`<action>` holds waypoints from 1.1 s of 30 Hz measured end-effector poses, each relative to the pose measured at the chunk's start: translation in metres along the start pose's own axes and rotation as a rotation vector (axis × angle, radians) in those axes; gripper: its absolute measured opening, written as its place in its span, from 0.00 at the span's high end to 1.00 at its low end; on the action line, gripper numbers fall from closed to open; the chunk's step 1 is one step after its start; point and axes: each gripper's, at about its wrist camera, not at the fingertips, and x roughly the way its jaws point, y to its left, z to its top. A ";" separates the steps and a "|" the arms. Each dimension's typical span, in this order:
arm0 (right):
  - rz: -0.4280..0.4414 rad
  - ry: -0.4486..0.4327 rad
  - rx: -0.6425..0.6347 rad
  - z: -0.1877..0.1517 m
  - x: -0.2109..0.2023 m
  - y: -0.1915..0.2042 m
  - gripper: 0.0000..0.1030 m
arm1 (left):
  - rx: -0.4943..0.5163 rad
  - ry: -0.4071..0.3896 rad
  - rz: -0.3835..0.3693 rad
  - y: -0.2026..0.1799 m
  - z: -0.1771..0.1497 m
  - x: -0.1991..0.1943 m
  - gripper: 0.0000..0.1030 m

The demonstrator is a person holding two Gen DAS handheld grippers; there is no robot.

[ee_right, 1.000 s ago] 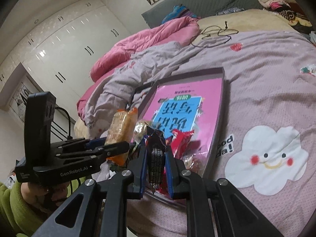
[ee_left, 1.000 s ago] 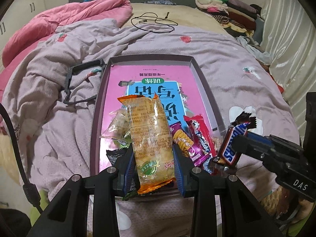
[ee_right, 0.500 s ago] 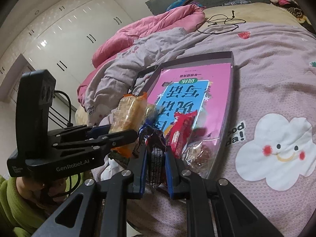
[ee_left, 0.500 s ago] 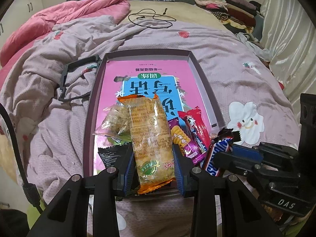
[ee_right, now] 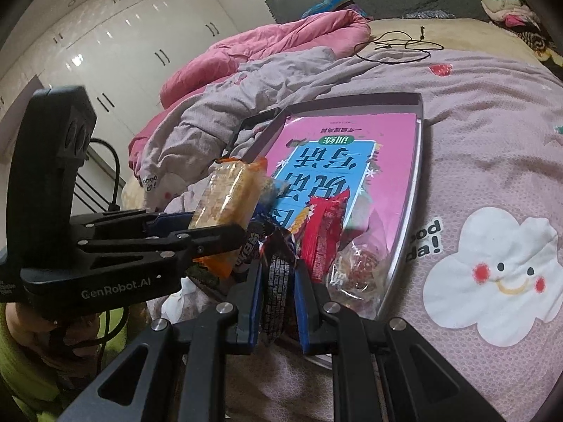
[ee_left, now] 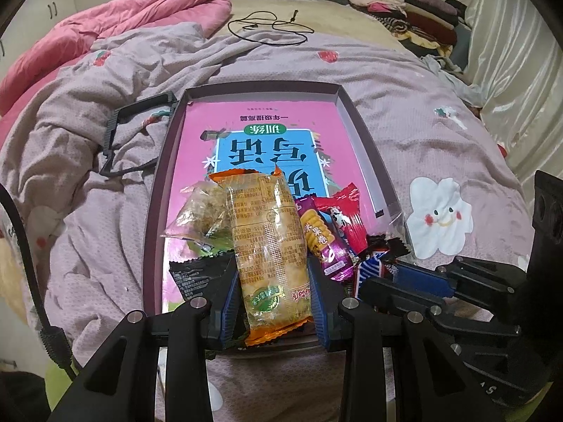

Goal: Organize snacks
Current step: 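Lower and release the wafer pack with the left tool while the right releases the Snickers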

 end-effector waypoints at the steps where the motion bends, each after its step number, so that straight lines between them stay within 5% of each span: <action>1: -0.011 -0.002 -0.010 0.000 0.000 0.001 0.83 | 0.000 0.001 0.001 0.000 0.000 0.000 0.64; 8: -0.080 -0.029 -0.056 0.000 -0.001 0.004 0.81 | 0.003 0.007 0.004 -0.002 0.000 0.003 0.64; 33: -0.078 -0.011 -0.076 -0.002 -0.003 0.007 0.81 | 0.018 0.026 0.000 -0.007 -0.004 0.010 0.64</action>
